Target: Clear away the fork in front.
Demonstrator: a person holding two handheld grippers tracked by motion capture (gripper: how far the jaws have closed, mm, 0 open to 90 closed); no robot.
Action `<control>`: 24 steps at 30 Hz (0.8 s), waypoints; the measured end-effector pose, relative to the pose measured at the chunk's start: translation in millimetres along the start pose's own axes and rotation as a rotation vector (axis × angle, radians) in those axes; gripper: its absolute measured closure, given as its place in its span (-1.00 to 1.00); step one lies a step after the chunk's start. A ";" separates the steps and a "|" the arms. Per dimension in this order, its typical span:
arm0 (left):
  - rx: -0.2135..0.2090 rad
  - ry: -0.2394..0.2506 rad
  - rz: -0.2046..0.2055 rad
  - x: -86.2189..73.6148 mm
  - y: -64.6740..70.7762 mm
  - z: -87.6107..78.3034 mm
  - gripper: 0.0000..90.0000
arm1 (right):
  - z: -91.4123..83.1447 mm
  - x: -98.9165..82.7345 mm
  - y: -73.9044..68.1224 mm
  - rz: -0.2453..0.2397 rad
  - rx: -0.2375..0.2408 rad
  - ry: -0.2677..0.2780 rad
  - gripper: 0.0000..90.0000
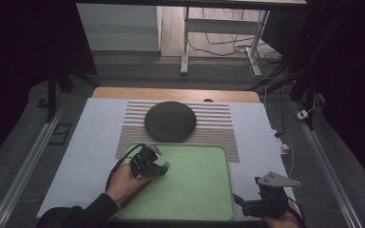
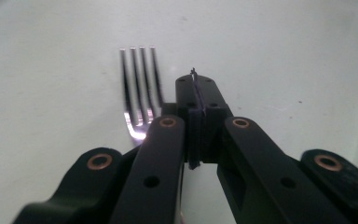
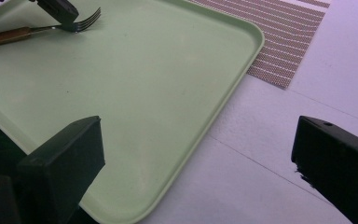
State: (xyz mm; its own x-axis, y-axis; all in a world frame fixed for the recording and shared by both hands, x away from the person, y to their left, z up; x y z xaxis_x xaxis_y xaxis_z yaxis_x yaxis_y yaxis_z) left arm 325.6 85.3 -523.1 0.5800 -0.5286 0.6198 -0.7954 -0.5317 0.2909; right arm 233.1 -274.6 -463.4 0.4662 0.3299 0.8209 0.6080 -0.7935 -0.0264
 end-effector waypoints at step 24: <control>0.129 -0.036 -0.102 -14.3 -34.9 -9.5 0.96 | 0.0 -0.1 0.6 0.008 0.003 -0.001 -0.94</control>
State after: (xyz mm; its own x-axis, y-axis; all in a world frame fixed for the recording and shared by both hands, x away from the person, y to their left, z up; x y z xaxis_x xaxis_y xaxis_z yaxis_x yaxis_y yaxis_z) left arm 343.4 117.8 -535.1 0.6644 -0.4898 0.5645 -0.7043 -0.6630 0.2537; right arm 233.4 -275.1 -463.5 0.4719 0.3237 0.8201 0.6060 -0.7947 -0.0350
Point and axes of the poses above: each handheld gripper's, and its own axes: z roughly forward along the jaws, x roughly out of its top, y roughly to its right, the point moved 2 cm from there along z, roughly forward along the jaws, and after that the axes turned 7 degrees about y, right-handed, at the moved point
